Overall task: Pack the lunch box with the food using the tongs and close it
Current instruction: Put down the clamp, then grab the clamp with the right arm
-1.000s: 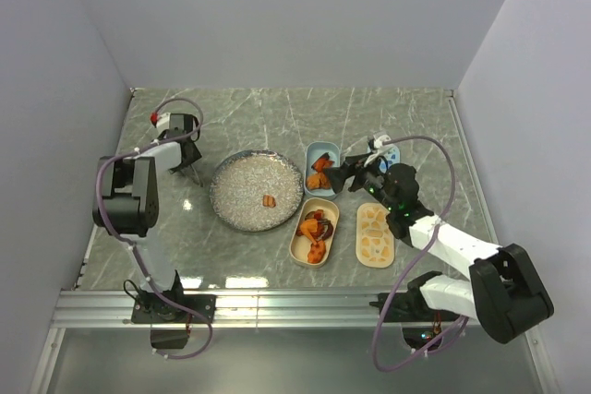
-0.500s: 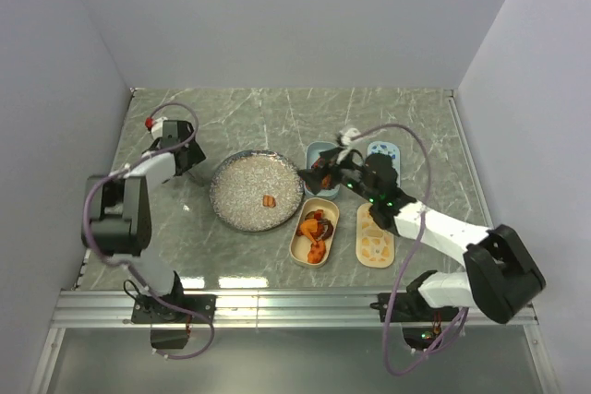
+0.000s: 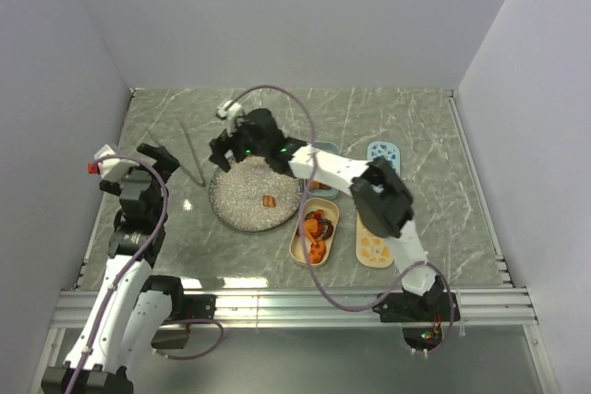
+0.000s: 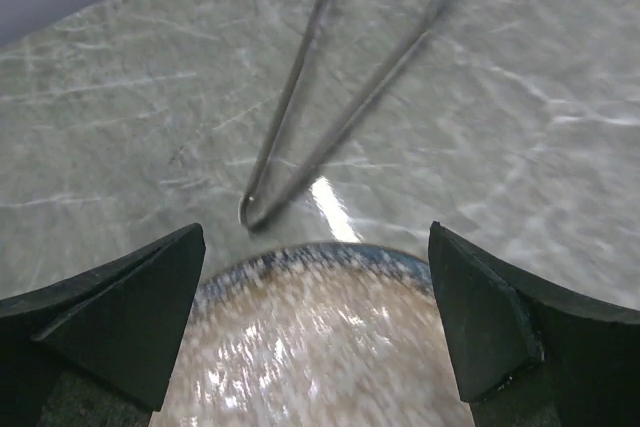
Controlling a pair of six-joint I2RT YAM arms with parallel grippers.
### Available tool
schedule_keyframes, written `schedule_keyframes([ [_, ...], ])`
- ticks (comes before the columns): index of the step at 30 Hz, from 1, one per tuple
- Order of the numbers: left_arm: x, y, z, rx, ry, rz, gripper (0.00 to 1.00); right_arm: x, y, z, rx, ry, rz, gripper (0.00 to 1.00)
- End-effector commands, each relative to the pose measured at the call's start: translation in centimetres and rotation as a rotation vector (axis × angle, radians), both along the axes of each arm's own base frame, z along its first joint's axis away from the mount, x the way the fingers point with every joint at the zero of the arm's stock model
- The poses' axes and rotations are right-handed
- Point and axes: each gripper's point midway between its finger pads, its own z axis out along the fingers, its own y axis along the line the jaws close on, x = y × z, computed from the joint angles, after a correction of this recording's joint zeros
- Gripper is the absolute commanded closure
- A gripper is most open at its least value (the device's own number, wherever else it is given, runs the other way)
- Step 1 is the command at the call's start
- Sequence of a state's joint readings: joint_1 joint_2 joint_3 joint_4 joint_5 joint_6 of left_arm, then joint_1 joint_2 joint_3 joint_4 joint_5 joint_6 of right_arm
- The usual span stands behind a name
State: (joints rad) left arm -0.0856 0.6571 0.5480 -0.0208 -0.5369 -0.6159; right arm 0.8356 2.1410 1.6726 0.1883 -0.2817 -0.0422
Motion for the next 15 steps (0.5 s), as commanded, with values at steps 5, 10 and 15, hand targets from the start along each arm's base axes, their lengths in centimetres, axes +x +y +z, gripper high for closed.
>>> schedule_keyframes([
  [5, -0.8, -0.7, -0.4, -0.031, -0.016, -0.038, 0.01, -0.6, 6.6, -1.9, -0.099, 0.098, 0.038, 0.00],
  [10, -0.1, -1.8, -0.5, -0.032, -0.002, -0.101, 0.01, -1.2, 9.3, -5.6, -0.124, 0.123, -0.007, 0.00],
  [15, 0.0, -2.7, -0.2, -0.032, -0.016, -0.159, 0.00, -1.1, 9.9, -7.8, -0.124, 0.164, -0.030, 0.00],
])
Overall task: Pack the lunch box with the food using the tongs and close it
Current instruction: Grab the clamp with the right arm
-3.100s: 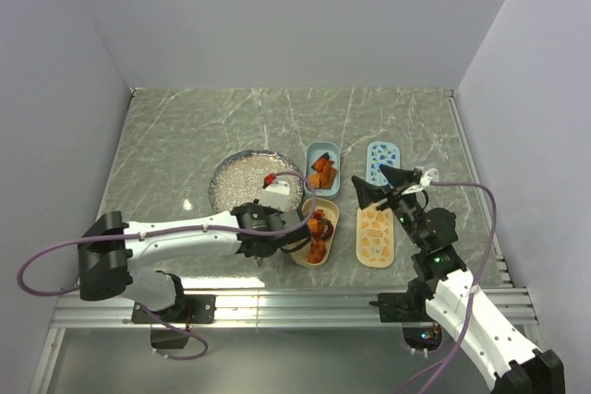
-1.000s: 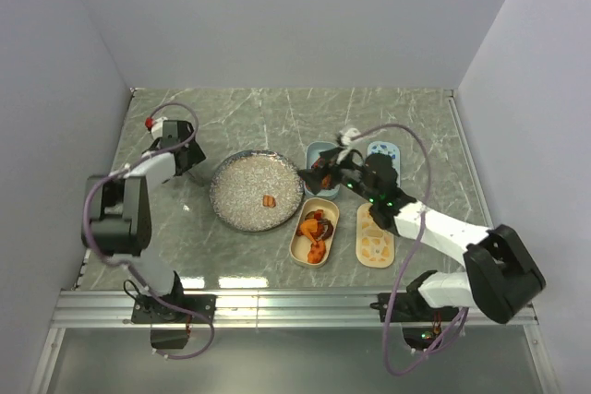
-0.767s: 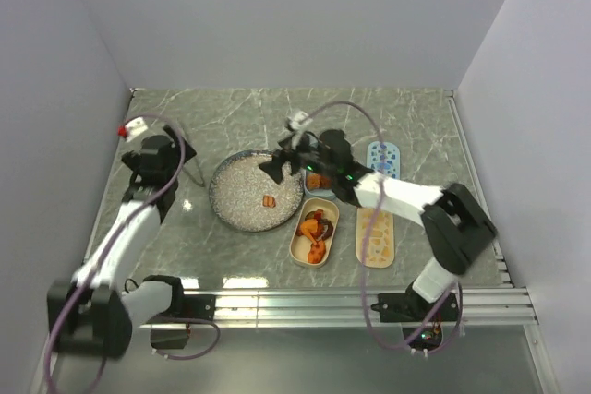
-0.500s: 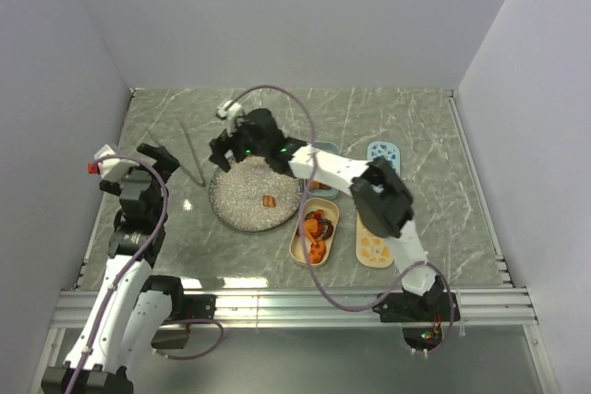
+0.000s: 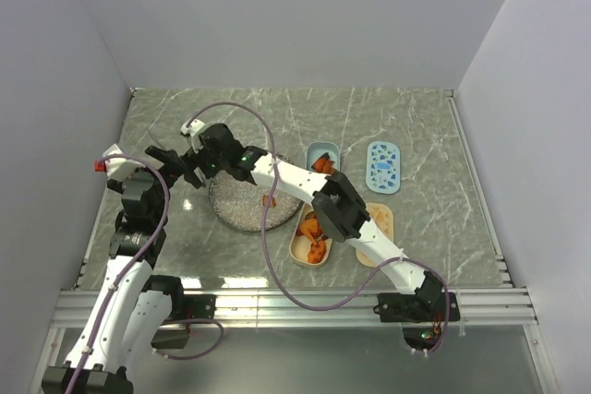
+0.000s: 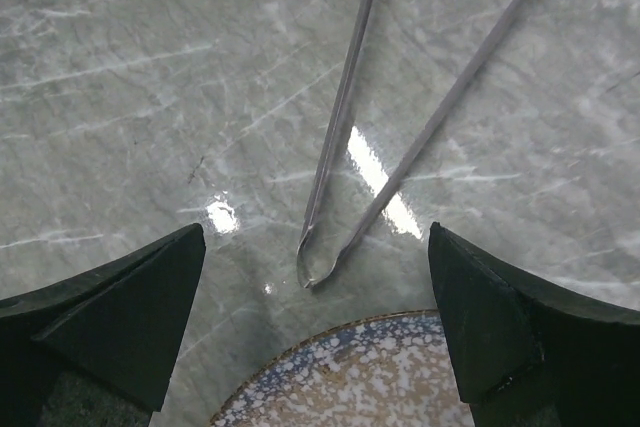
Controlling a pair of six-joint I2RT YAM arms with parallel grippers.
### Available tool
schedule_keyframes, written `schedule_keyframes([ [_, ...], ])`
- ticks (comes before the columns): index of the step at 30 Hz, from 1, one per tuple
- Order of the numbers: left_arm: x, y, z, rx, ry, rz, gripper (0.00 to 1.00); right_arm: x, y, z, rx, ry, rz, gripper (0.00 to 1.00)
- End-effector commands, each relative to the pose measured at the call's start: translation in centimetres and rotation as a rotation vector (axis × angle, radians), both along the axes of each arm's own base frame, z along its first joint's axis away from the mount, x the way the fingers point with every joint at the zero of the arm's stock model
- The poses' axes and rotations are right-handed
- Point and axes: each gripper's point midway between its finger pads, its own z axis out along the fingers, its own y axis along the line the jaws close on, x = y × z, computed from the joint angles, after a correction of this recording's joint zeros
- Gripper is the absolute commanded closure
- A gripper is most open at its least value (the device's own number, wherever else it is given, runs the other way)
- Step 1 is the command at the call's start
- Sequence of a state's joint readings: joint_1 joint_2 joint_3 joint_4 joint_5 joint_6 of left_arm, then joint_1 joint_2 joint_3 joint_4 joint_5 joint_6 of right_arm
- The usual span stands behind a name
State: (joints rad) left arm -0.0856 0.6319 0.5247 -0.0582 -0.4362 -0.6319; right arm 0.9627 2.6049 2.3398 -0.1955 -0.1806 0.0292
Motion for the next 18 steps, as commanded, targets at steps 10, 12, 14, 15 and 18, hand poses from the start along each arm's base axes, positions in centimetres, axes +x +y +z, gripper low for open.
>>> schedule_keyframes([
  [10, -1.1, -1.4, 2.5, -0.015, -0.104, -0.090, 0.00, -0.9, 0.8, -2.7, -0.034, 0.054, -0.069, 0.05],
  [12, -1.2, -1.6, 2.6, -0.016, -0.107, -0.099, 0.01, -1.0, 0.9, -2.7, -0.039, 0.055, -0.066, 0.08],
  [14, -1.3, -1.9, 2.7, -0.018, -0.112, -0.117, 0.01, -1.2, 1.0, -2.8, -0.044, 0.061, -0.060, 0.09],
  [15, -1.3, -2.0, 2.7, -0.017, -0.113, -0.122, 0.01, -1.4, 1.1, -2.8, -0.043, 0.061, -0.055, 0.11],
  [18, -1.4, -2.2, 3.0, -0.018, -0.125, -0.139, 0.01, -1.9, 1.6, -3.4, -0.048, 0.060, -0.042, 0.12],
])
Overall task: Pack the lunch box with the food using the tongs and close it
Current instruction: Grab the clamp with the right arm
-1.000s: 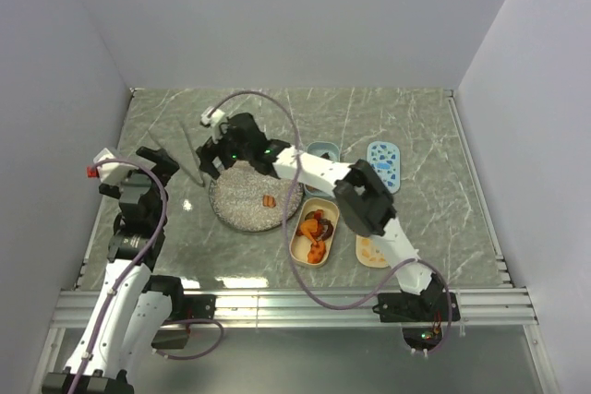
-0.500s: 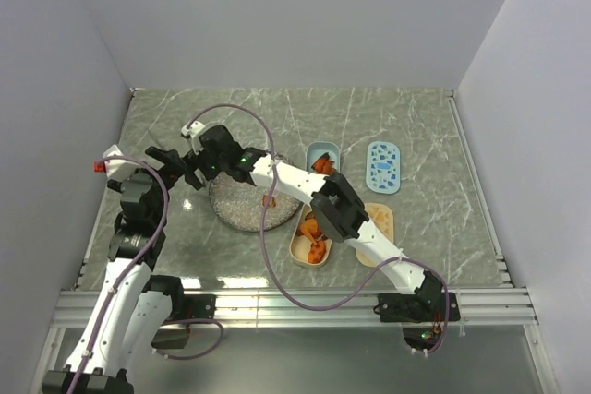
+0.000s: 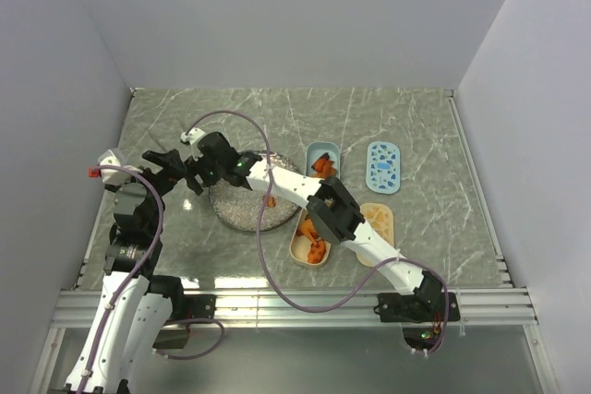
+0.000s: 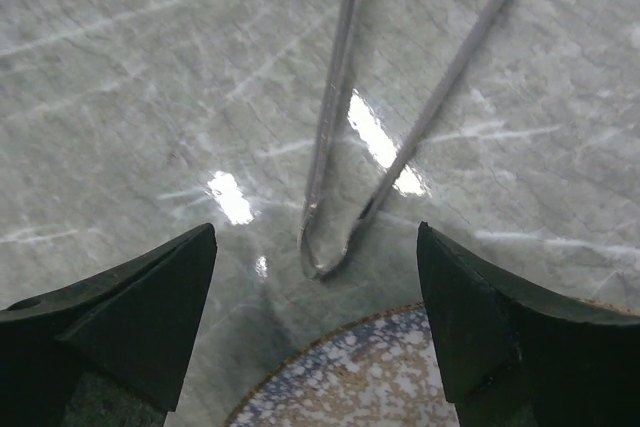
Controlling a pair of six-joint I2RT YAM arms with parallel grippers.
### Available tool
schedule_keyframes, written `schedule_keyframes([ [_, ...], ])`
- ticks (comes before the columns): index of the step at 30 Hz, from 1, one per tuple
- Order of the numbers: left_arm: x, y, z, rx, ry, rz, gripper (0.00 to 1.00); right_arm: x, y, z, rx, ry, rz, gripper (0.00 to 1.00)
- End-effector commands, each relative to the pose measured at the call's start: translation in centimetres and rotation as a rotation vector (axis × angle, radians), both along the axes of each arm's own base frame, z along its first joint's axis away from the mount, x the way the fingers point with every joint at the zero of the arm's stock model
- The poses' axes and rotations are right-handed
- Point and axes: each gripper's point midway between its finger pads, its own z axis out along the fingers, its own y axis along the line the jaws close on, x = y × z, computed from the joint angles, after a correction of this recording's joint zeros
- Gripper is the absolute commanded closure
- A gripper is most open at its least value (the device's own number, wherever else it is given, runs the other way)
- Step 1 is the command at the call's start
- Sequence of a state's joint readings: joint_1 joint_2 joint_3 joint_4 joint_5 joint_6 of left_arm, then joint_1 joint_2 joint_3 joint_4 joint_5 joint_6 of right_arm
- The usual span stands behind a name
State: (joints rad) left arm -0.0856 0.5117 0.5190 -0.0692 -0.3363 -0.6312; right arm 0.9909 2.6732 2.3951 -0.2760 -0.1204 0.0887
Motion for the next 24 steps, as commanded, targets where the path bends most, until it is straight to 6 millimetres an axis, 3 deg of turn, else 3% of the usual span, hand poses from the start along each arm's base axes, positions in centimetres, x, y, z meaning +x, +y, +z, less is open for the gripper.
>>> schedule_keyframes([
  [1, -0.1, -0.7, 0.4, 0.004, -0.025, -0.045, 0.01, -0.9, 1.6, 0.1, 0.020, -0.010, 0.013, 0.12],
  [6, -0.5, -1.2, 0.9, 0.001, -0.047, -0.073, 0.01, -1.1, 1.9, -1.1, 0.009, -0.001, -0.003, 0.16],
  [15, -1.6, -1.8, 2.0, -0.006, -0.104, -0.114, 0.01, -0.7, 1.5, -1.1, 0.001, -0.006, -0.081, 0.21],
  [24, -2.0, -2.1, 2.4, -0.005, -0.120, -0.131, 0.00, 0.1, 1.7, -1.0, 0.029, 0.003, -0.150, 0.45],
])
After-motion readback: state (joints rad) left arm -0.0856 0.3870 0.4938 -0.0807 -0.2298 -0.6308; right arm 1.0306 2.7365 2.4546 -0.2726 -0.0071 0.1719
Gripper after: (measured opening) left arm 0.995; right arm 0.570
